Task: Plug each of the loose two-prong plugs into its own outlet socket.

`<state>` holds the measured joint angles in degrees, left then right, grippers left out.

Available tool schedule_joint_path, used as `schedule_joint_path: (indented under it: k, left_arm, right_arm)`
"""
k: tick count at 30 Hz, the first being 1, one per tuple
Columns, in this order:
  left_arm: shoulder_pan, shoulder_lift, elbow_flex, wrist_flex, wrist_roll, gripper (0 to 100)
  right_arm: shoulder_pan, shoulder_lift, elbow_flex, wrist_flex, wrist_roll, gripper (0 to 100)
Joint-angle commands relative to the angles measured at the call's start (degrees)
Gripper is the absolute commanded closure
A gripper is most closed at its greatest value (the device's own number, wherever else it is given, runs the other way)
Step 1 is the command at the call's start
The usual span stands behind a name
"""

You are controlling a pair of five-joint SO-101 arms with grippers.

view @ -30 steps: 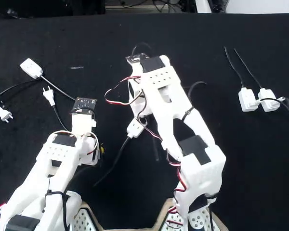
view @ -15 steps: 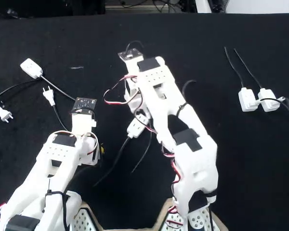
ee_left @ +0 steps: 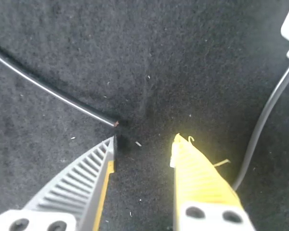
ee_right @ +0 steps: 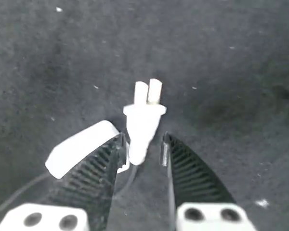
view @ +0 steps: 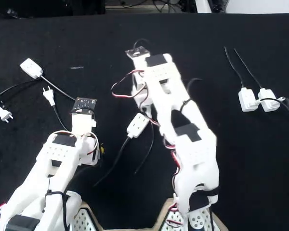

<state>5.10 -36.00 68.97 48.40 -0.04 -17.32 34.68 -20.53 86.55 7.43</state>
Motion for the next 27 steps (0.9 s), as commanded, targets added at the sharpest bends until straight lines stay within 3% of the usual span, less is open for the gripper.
schedule_joint_path:
  k: [1, 15, 27]
  left_arm:
    - [-0.5, -1.4, -0.4, -0.2, 0.1, 80]
    - [-0.6, -1.4, -0.4, -0.2, 0.1, 80]
    - [-0.6, -1.4, -0.4, -0.2, 0.1, 80]
  right_arm:
    - [2.1, -0.3, -2.8, 1.3, 4.0, 88.2]
    - [-1.8, -0.1, 0.0, -3.3, 2.1, 88.4]
    - [2.5, 0.8, 4.9, -8.9, 2.5, 90.9]
